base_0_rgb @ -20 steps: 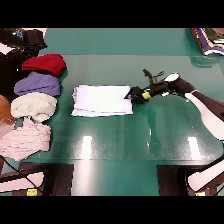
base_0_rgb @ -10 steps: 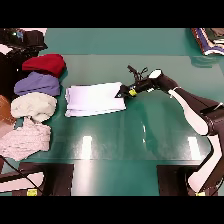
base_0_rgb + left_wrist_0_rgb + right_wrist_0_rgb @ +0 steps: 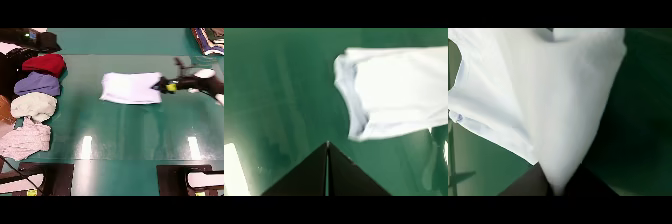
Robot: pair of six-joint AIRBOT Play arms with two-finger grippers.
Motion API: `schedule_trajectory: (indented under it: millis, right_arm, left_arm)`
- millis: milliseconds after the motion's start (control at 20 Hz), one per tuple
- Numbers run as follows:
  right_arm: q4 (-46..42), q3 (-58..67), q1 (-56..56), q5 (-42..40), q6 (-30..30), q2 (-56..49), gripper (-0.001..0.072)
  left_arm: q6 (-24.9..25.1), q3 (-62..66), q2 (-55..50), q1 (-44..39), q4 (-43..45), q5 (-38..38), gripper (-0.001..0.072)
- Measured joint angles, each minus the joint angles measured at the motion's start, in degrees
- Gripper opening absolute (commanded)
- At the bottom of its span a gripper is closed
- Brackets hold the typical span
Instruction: Fold the shirts.
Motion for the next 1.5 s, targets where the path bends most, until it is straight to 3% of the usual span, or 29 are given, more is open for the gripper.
schedule_trajectory:
  millis: [400,600,650,700,750,800,1150,1350,1500]
  right_arm:
    - [-0.9,-17.9,-40.2,-7.0,0.0,19.2,0.0015]
    - [-1.1,-22.8,-53.0,-9.6,0.1,22.3,0.0015]
    - [-1.1,-23.6,-55.0,-9.9,0.1,22.6,0.0049]
    - [-1.4,-24.1,-56.5,-10.1,0.1,22.8,0.0342]
    - [-2.4,-24.2,-57.9,-10.1,0.2,23.0,0.0572]
    - [-4.1,-24.1,-58.9,-10.0,0.1,23.1,0.0598]
    - [-26.6,-13.0,-62.4,2.1,0.0,23.5,0.0562]
    - [-22.9,-7.6,-55.7,6.9,0.5,23.5,0.0556]
    - [-17.3,-5.7,-44.7,9.7,0.5,23.5,0.0545]
  left_arm:
    - [0.3,0.0,0.0,-7.0,-0.2,6.2,0.0025]
    - [-0.6,0.0,-0.3,-7.6,-0.2,7.3,0.0025]
    - [-0.8,0.0,-0.4,-7.8,-0.2,7.3,0.0025]
    - [-0.9,0.0,-0.6,-7.8,-0.2,7.3,0.0025]
    - [-1.0,0.0,-0.6,-7.8,-0.2,7.3,0.0025]
    - [-1.0,0.0,-0.7,-7.9,-0.2,7.3,0.0025]
    - [-1.1,0.0,-0.9,-7.9,0.0,5.8,0.0025]
    - [-1.0,0.0,-0.9,-7.9,0.0,5.9,0.0025]
    - [-0.9,0.0,-0.9,-7.9,0.0,6.7,0.0025]
